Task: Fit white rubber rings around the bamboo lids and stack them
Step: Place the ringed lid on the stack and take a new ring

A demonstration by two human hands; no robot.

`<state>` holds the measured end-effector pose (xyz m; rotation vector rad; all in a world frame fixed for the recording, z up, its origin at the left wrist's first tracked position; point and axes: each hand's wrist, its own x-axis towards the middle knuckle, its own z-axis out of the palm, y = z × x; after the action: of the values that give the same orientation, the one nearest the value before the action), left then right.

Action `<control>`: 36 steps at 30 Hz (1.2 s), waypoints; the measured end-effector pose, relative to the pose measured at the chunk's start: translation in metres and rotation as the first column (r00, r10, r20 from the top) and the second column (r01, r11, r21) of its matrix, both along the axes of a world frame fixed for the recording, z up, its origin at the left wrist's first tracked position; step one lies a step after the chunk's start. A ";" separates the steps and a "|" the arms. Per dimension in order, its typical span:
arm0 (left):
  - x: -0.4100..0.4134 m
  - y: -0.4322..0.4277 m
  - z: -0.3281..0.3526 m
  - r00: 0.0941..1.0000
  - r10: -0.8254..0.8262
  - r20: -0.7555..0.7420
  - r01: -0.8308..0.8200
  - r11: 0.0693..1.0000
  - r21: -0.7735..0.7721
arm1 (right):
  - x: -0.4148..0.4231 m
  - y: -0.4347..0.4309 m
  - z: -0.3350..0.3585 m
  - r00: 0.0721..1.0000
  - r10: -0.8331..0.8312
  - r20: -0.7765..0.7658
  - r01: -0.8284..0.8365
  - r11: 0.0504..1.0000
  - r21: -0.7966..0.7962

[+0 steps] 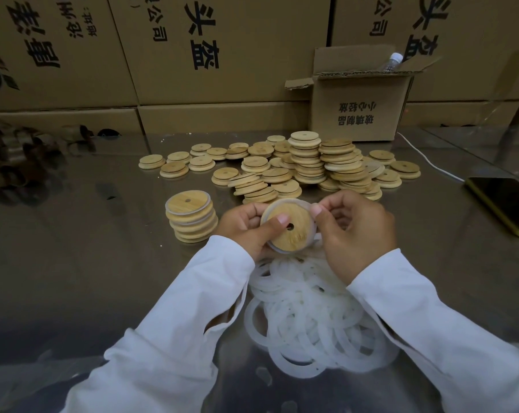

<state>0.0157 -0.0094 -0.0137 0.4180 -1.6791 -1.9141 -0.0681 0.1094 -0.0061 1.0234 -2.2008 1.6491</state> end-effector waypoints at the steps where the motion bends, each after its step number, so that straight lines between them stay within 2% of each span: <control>1: 0.001 -0.001 0.000 1.000 0.000 -0.001 0.000 1.000 -0.016 | 0.000 0.000 0.000 1.000 0.006 0.009 -0.006 1.000 -0.009; 6: 0.003 -0.003 0.002 1.000 0.015 -0.007 -0.015 0.997 -0.082 | 0.000 -0.001 0.002 0.999 0.031 0.042 -0.030 0.999 -0.021; 18: 0.000 -0.003 -0.001 0.996 0.084 -0.042 -0.083 0.997 0.006 | 0.005 0.001 0.001 0.989 0.141 0.050 -0.136 0.986 -0.097; 27: -0.002 -0.004 -0.004 0.996 0.089 -0.027 -0.088 0.996 0.025 | 0.004 0.001 -0.002 0.998 0.051 0.036 -0.049 0.997 -0.060; 32: -0.001 -0.006 -0.003 0.996 0.083 -0.022 -0.082 0.996 0.035 | -0.002 0.000 0.002 0.975 0.100 0.198 -0.087 0.994 -0.073; 36: -0.001 -0.006 -0.002 0.997 0.067 -0.029 -0.064 0.993 0.094 | -0.003 0.002 0.006 0.967 0.134 0.218 -0.120 0.990 -0.080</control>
<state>0.0145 -0.0154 -0.0153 0.4699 -1.5406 -1.9461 -0.0711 0.1110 -0.0002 1.0260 -2.2390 1.9680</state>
